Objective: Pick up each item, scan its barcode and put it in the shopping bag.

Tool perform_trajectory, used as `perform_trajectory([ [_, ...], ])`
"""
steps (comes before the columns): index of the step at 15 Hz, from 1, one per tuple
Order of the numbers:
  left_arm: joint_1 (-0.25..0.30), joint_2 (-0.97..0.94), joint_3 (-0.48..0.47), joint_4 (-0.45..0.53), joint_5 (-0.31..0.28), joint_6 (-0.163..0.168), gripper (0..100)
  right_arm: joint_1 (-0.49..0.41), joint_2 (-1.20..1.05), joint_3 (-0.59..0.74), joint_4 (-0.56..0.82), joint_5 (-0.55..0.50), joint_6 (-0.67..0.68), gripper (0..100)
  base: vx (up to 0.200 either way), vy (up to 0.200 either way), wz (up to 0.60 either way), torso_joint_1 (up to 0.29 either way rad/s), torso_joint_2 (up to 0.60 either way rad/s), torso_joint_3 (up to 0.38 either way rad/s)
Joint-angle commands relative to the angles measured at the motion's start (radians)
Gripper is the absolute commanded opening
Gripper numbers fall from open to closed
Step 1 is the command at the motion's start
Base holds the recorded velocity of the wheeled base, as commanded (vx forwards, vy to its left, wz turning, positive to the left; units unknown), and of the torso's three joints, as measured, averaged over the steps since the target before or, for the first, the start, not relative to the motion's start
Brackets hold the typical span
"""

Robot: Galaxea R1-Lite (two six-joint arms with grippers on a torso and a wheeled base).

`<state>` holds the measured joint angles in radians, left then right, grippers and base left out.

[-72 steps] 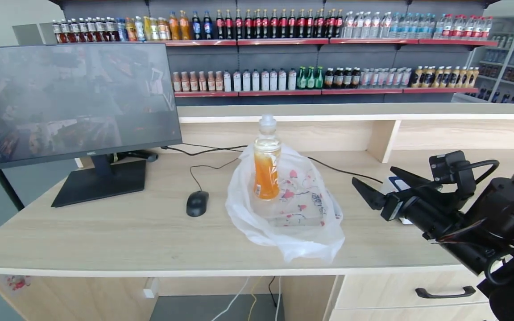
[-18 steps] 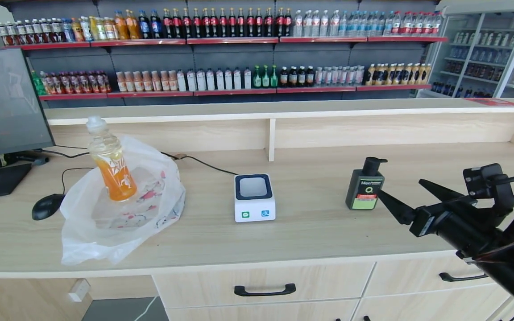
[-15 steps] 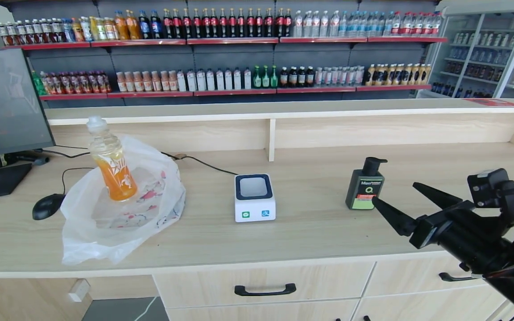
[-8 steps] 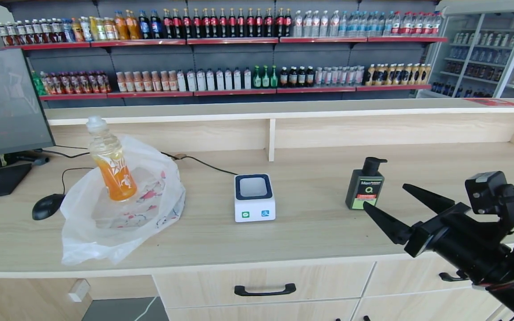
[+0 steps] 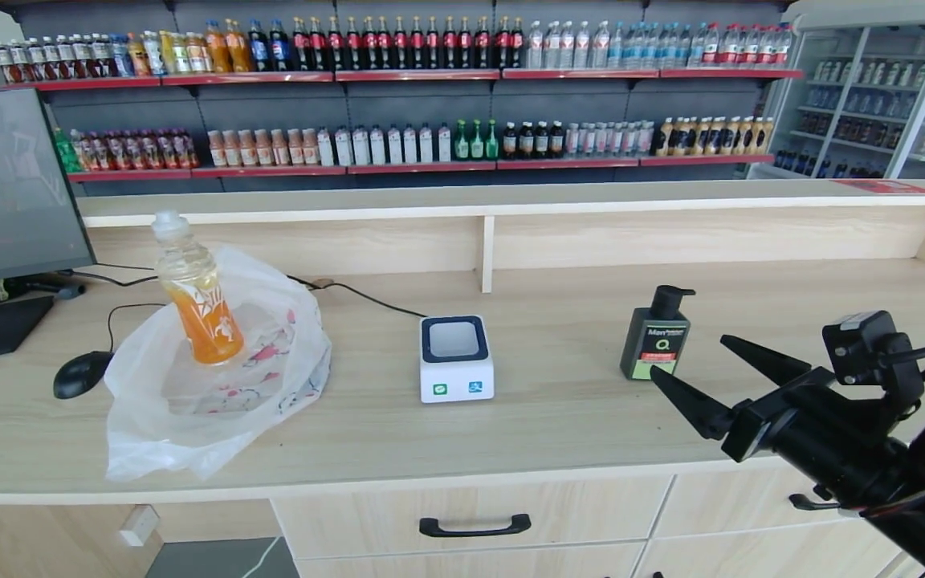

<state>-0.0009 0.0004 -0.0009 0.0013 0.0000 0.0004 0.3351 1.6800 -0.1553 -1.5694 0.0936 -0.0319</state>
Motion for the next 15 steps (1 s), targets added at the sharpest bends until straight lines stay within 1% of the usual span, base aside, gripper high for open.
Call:
perform_trajectory([
  [1,0.001,0.000,-0.001,0.000,0.000,0.000,0,-0.002,0.006,0.005,-0.001,0.000,0.000,100,0.000,-0.200,0.00,0.002,0.00,0.007],
  [2,0.001,0.000,-0.001,0.000,0.000,-0.002,0,-0.002,0.006,0.008,-0.001,-0.002,0.000,100,0.000,-0.200,0.00,0.012,0.00,-0.002],
  [9,0.001,0.000,-0.001,0.000,0.000,-0.002,0,0.005,0.018,0.013,-0.001,0.000,0.007,100,0.000,0.000,0.00,0.000,0.00,0.000],
  [12,0.001,0.000,-0.001,0.000,0.000,-0.002,0,0.005,0.012,0.022,-0.001,0.000,0.033,100,0.000,0.000,0.00,0.000,0.00,0.000],
  [14,0.001,0.000,0.001,0.000,0.000,-0.002,0,0.004,-0.006,0.040,-0.001,0.005,0.076,100,0.000,0.000,0.00,0.000,0.00,0.000],
  [15,0.001,0.000,-0.001,0.000,0.000,-0.002,0,0.004,0.003,0.022,-0.001,0.005,0.109,100,0.000,0.000,0.00,0.000,0.00,0.000],
])
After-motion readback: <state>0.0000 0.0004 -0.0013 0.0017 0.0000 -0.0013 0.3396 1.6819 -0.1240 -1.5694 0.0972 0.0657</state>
